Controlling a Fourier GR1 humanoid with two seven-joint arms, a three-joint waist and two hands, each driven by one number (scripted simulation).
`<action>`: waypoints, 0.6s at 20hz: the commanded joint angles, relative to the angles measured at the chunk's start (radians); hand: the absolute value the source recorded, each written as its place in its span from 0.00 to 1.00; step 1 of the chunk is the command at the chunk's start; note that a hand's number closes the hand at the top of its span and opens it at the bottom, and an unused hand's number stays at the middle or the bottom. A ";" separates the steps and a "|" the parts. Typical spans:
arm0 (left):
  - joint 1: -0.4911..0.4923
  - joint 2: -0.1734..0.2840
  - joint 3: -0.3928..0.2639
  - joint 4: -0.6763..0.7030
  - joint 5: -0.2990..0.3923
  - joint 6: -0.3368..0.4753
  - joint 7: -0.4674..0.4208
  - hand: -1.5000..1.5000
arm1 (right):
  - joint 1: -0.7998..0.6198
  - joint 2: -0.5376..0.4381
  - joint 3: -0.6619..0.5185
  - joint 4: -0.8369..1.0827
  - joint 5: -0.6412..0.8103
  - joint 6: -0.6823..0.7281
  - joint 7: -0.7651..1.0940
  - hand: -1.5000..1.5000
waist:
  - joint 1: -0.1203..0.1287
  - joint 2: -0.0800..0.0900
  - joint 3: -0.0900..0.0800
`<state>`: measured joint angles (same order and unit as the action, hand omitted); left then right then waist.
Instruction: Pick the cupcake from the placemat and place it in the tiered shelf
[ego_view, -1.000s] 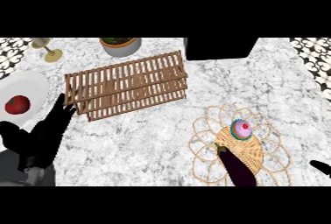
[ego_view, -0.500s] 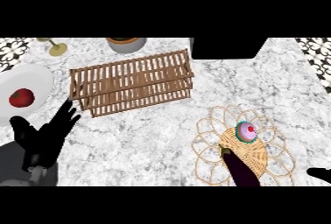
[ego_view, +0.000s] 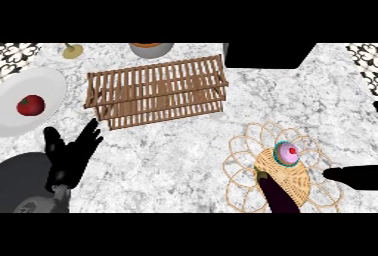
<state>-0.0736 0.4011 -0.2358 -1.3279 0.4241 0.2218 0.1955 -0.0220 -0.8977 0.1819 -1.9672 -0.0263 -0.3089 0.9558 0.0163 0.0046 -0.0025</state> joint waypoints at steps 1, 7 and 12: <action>-0.033 0.025 0.042 0.038 0.008 -0.039 0.026 0.50 | -0.128 0.049 0.102 -0.001 0.077 0.018 0.228 0.00 | 0.000 -0.002 0.001; -0.027 -0.027 0.028 0.030 -0.030 -0.020 0.029 0.50 | -0.227 0.179 0.214 0.160 0.183 0.090 0.221 0.00 | -0.003 -0.002 0.002; -0.026 -0.031 0.055 0.048 -0.038 -0.022 0.017 0.50 | -0.194 0.211 0.217 0.128 0.245 0.065 0.329 0.00 | -0.015 -0.005 0.001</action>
<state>-0.0819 0.3906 -0.1872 -1.3002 0.4040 0.1881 0.2160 -0.2031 -0.7386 0.3711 -1.8457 0.1543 -0.2237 1.1084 0.0083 0.0009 -0.0010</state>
